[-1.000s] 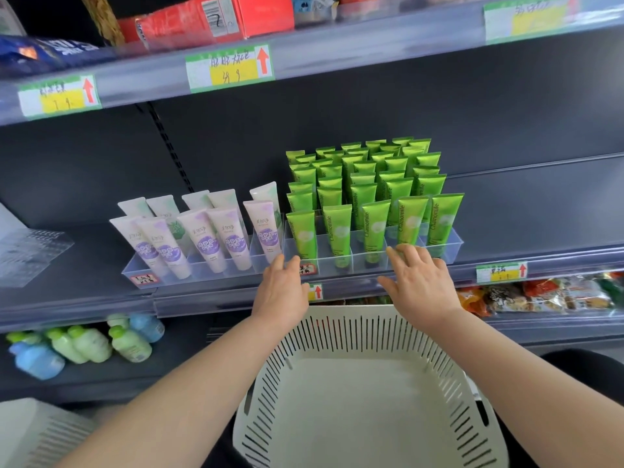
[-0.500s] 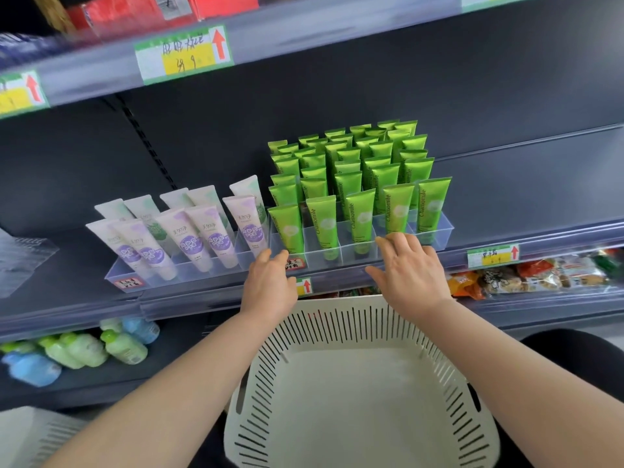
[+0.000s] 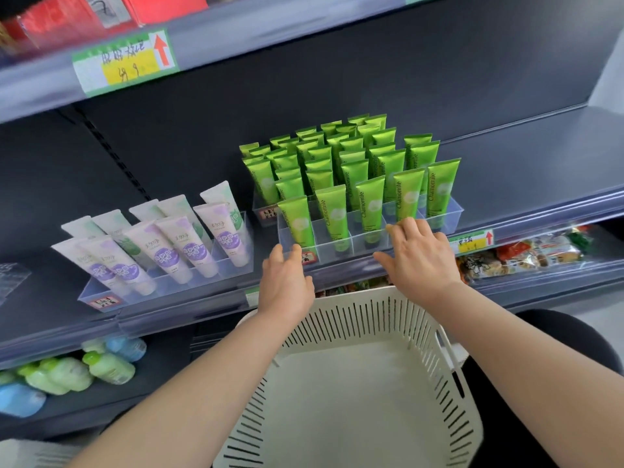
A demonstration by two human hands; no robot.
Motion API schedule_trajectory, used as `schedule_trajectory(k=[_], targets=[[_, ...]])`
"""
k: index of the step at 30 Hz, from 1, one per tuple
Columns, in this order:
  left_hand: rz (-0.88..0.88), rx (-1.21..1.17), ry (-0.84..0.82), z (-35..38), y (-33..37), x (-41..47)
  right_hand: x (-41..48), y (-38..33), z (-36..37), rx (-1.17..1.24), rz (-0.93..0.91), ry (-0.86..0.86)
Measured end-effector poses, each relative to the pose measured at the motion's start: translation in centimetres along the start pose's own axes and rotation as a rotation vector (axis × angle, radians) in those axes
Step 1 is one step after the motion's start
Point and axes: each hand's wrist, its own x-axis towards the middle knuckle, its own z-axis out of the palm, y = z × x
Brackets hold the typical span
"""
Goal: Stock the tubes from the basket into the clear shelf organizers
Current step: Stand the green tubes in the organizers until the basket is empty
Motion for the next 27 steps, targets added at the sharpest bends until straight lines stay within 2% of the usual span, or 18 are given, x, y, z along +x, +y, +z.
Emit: schedule_trajectory(k=[11, 27], targets=[[0.03, -0.006, -0.064, 0.8, 5.0, 1.4, 0.5, 4.3, 0.4, -0.014, 0.115, 0.049], [0.105, -0.099, -0.05, 2.8, 11.5, 2.4, 1.3, 9.2, 0.7, -0.025, 0.317, 0.084]])
